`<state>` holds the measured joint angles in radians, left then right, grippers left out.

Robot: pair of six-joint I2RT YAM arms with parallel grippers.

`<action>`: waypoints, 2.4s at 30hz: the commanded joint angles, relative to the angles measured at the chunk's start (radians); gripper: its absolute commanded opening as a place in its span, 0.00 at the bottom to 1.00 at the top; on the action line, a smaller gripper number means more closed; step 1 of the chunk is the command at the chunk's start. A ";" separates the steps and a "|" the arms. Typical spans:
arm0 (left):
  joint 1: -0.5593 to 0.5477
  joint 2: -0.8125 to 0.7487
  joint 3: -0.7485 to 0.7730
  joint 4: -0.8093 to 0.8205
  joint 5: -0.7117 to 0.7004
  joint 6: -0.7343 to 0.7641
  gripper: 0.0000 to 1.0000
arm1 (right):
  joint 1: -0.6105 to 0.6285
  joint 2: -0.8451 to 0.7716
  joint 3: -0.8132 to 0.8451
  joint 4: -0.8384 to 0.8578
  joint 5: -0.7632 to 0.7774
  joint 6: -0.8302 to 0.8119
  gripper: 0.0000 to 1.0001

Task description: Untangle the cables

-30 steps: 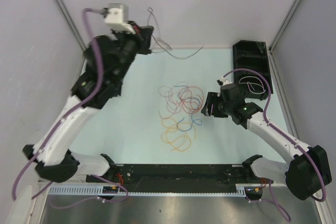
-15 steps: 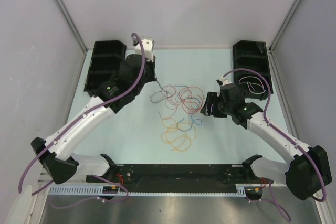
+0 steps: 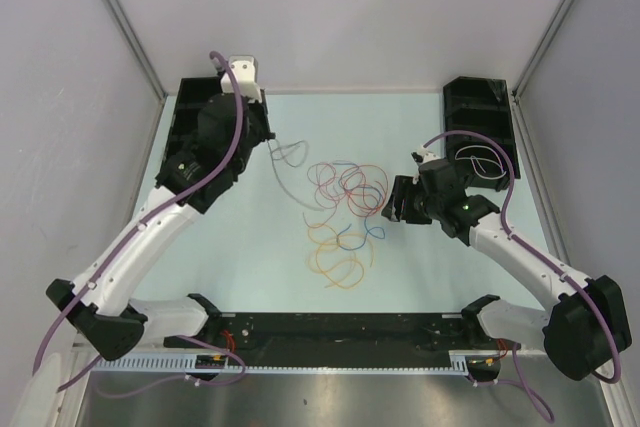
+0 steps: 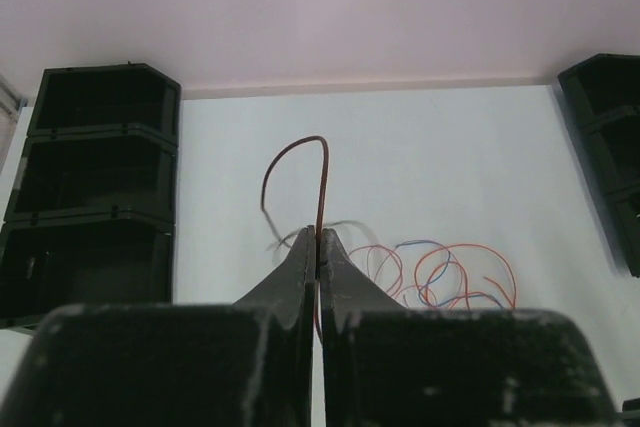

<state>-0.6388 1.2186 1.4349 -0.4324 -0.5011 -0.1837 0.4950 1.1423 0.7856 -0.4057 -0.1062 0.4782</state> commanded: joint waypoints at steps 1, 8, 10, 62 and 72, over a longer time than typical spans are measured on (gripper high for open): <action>0.013 -0.073 -0.002 0.061 -0.022 0.001 0.00 | 0.007 -0.009 0.014 0.013 -0.006 -0.003 0.60; 0.011 -0.205 -0.085 0.092 -0.094 -0.019 0.00 | 0.010 -0.032 0.004 -0.002 0.002 -0.009 0.59; 0.016 -0.170 -0.016 0.032 -0.197 -0.052 0.00 | 0.008 -0.035 0.003 -0.001 -0.001 -0.010 0.59; 0.380 -0.100 -0.832 0.023 0.119 -0.892 0.54 | 0.001 -0.052 -0.055 -0.012 -0.024 -0.049 0.60; 0.384 -0.016 -0.854 0.106 0.116 -0.882 0.50 | 0.001 -0.049 -0.055 -0.013 -0.021 -0.047 0.60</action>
<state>-0.2653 1.1702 0.5915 -0.3954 -0.3611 -1.0500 0.4995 1.0893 0.7292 -0.4152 -0.1257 0.4431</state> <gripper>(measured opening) 0.519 0.600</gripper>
